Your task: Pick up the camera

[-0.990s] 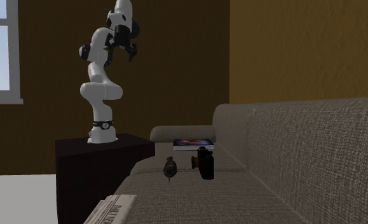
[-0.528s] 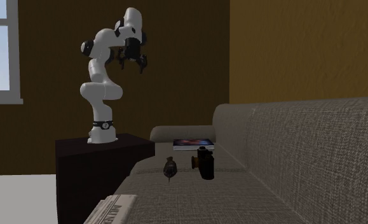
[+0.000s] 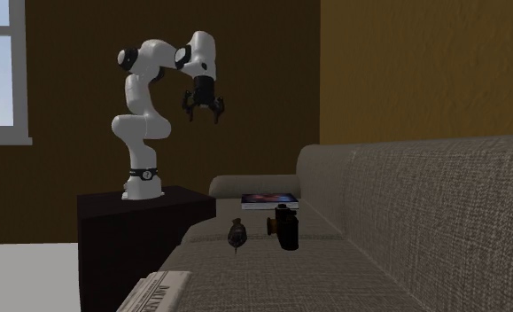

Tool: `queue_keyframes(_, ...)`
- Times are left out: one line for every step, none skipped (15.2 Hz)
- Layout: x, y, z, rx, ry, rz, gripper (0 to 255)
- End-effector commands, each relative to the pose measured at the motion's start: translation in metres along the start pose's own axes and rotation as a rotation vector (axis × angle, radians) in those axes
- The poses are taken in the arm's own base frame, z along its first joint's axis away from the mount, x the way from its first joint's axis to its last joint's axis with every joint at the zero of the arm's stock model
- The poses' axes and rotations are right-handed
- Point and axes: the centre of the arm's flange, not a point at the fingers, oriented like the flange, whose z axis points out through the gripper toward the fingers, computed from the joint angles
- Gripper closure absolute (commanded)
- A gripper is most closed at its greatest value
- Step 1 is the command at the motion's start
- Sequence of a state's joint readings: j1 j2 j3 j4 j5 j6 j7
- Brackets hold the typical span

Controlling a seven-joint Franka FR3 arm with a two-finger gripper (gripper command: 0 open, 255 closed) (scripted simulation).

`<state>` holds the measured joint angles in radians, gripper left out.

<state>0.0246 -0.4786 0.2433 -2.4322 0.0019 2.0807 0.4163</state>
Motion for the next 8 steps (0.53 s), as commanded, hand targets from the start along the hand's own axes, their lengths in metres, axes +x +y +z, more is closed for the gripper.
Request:
queue_keyframes(0.007,-0.018,0.018,0.009,-0.009,0.027,0)
queue_keyframes(0.01,-0.025,0.027,0.012,-0.014,0.04,0)
queue_keyframes(0.014,-0.033,0.037,0.016,-0.019,0.053,0)
queue_keyframes(0.018,-0.041,0.047,0.02,-0.024,0.065,0)
queue_keyframes(0.021,-0.049,0.057,0.023,-0.029,0.078,0)
queue_keyframes(0.025,-0.056,0.067,0.027,-0.034,0.09,0)
queue_keyframes(0.029,-0.064,0.076,0.031,-0.039,0.103,0)
queue_keyframes(0.033,-0.072,0.086,0.034,-0.045,0.116,0)
